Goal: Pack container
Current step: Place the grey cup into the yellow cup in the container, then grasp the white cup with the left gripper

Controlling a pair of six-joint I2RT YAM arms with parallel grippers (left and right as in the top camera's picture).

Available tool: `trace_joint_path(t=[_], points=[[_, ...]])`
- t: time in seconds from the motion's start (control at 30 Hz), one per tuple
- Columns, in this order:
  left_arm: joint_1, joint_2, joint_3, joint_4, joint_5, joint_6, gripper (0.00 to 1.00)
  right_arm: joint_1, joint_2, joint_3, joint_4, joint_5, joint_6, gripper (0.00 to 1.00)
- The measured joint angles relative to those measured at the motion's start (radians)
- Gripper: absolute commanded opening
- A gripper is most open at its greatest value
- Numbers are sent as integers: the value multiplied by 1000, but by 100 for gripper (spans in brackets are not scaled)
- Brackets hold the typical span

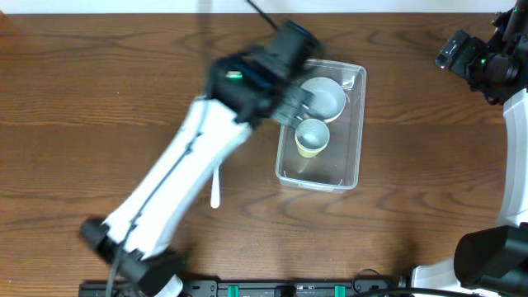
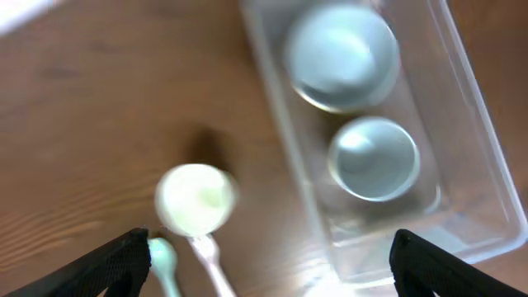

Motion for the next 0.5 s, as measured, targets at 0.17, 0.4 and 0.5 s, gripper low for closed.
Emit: trace_joint_path(t=[0.17, 0.4, 0.5], points=[[153, -12, -34, -2, -28, -3, 93, 0, 0, 0, 0, 0, 0, 99], [283, 178, -227, 44, 16, -31, 87, 0, 0, 0, 0, 0, 0, 99], [323, 250, -275, 66, 64, -36, 87, 0, 0, 0, 0, 0, 0, 99]])
